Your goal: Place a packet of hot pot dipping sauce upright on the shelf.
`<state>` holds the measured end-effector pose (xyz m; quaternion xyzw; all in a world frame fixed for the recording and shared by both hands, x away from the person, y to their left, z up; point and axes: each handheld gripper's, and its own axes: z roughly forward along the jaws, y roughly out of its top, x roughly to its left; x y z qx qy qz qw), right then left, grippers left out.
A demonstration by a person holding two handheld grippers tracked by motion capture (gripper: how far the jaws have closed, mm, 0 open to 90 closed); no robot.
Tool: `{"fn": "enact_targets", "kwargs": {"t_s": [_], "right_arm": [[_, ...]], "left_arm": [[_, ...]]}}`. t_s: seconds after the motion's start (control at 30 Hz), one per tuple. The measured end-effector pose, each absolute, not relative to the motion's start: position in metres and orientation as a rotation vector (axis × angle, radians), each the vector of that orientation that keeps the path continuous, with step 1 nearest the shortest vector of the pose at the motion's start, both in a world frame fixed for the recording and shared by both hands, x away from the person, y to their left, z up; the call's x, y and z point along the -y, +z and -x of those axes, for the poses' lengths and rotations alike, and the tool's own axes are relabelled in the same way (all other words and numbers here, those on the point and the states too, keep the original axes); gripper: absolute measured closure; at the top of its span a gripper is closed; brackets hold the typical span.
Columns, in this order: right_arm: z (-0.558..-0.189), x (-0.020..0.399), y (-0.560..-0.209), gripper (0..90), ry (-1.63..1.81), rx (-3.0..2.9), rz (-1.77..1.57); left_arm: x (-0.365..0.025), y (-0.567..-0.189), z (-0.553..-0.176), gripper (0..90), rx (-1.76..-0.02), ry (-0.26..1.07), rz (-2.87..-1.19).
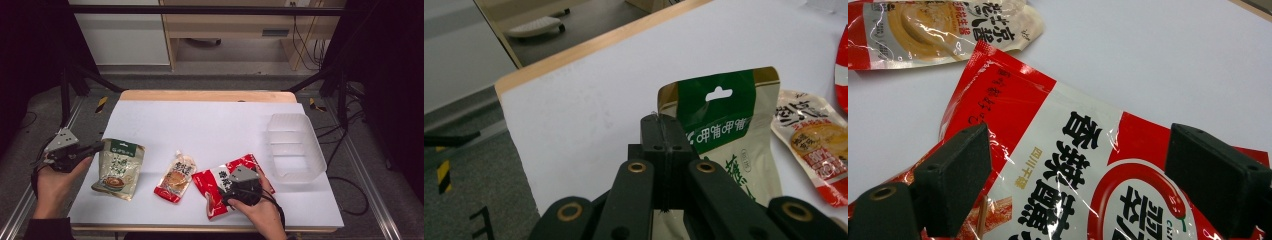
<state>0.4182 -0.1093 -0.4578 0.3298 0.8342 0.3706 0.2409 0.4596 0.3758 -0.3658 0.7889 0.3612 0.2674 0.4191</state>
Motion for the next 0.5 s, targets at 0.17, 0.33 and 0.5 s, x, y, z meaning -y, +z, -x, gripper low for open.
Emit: {"fn": "enact_targets", "kwargs": {"t_s": [0.17, 0.33, 0.5], "right_arm": [[-0.418, 0.11, -0.458, 12.2, 1.014, -2.281, -0.903], [-0.418, 0.109, -0.458, 12.2, 1.013, -2.288, -0.9], [-0.418, 0.109, -0.458, 12.2, 1.016, -2.289, -0.897]], "left_arm": [[-0.364, -0.349, -0.452, 90.0, -0.861, 0.723, -1.979], [-0.354, -0.34, -0.448, 90.0, -0.82, 0.743, -2.026], [-0.346, -0.34, -0.447, 90.0, -0.795, 0.74, -2.06]]}}
